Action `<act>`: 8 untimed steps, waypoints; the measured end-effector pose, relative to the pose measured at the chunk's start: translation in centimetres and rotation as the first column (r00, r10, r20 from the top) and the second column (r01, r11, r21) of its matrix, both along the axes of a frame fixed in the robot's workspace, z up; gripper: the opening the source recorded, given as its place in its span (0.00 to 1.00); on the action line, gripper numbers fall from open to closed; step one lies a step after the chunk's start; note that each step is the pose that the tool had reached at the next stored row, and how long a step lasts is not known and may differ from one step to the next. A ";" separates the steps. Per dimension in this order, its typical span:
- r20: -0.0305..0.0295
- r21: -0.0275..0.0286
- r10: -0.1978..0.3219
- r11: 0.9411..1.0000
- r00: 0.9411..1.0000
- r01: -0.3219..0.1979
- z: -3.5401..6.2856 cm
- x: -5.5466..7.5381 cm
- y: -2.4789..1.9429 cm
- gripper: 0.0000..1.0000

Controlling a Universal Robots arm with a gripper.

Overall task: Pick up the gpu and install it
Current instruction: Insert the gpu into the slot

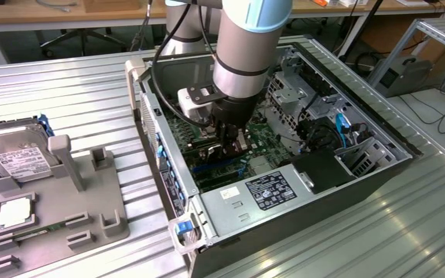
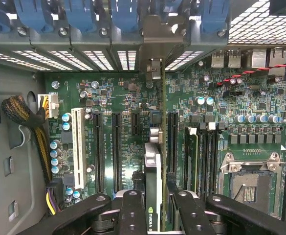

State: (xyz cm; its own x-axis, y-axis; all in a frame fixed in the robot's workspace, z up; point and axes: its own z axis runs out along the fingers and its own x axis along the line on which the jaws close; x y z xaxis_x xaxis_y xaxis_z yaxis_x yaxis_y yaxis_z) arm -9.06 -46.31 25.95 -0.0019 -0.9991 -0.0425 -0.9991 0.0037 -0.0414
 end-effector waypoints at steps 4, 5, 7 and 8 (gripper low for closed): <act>0.000 0.000 0.000 1.000 1.000 0.000 0.00 0.0 0.00 0.27; 0.000 0.000 0.000 1.000 1.000 0.000 0.00 0.0 0.00 0.27; 0.000 0.000 -0.001 1.000 1.000 0.001 0.01 0.0 0.00 0.27; 0.000 0.000 -0.002 1.000 1.000 0.002 0.07 0.0 0.00 0.27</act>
